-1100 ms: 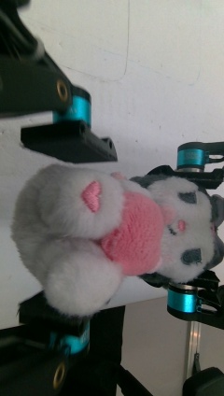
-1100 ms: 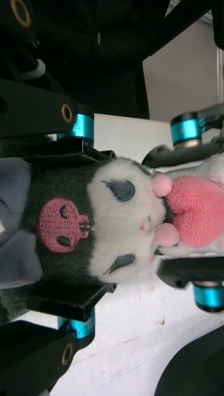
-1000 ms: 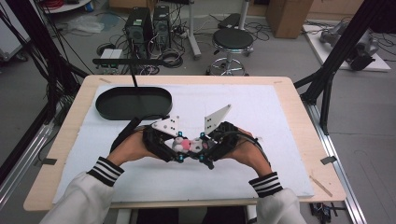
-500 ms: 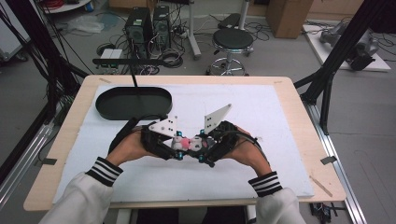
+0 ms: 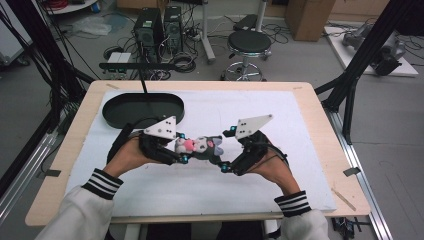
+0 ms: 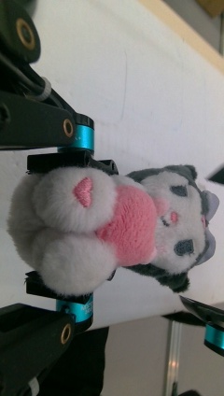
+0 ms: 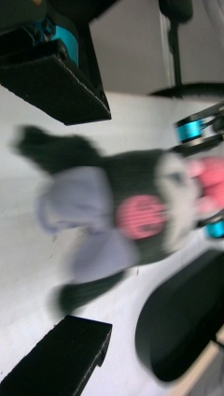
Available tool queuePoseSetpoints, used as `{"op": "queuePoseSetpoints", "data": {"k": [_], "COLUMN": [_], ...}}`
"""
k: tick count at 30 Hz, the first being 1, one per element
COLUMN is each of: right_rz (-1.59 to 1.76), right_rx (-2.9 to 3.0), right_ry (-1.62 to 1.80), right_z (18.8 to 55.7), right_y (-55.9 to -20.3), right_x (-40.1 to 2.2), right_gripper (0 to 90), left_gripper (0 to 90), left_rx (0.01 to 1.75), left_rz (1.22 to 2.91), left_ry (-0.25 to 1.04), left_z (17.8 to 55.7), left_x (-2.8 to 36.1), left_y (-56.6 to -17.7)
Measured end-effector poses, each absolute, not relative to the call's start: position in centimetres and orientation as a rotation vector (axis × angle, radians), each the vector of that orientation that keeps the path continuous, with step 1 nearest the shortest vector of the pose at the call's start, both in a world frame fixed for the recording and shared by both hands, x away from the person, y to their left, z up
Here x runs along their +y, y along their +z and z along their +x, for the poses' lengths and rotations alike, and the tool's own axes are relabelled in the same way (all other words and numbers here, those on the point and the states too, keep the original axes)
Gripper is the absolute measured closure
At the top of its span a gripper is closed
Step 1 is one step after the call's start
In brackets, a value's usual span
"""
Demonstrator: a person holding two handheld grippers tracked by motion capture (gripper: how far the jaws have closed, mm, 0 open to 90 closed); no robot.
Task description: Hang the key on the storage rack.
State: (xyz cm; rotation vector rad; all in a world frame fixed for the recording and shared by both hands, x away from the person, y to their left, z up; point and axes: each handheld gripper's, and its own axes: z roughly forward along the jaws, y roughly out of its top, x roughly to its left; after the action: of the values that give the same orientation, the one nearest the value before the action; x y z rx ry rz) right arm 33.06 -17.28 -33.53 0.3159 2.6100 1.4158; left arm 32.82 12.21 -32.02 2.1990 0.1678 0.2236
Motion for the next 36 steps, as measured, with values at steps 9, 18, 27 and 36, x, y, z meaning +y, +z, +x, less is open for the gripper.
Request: {"op": "queuePoseSetpoints", "data": {"k": [9, 18, 27, 36], "right_rz": [0.560, 0.717, 0.829, 0.839], "right_rx": [2.357, 2.108, 1.902, 1.789], "right_ry": [1.543, 1.630, 1.633, 1.621], "right_z": [32.3, 31.2, 30.1, 29.3], "right_y": [-35.1, -37.0, -39.5, -41.3], "right_x": [-22.7, -27.4, -30.7, -31.9], "right_gripper": [0.4, 0.4, 0.4, 0.4], "left_gripper": [53.5, 53.6, 53.5, 53.5], "left_rx": [0.374, 0.562, 0.714, 0.860], "left_rz": [2.090, 1.999, 1.930, 1.840], "left_ry": [0.346, 0.477, 0.602, 0.678], "left_z": [33.3, 33.8, 34.4, 34.8], "left_x": [16.4, 20.3, 23.3, 25.9], "left_y": [-31.2, -30.6, -30.3, -30.1]}}
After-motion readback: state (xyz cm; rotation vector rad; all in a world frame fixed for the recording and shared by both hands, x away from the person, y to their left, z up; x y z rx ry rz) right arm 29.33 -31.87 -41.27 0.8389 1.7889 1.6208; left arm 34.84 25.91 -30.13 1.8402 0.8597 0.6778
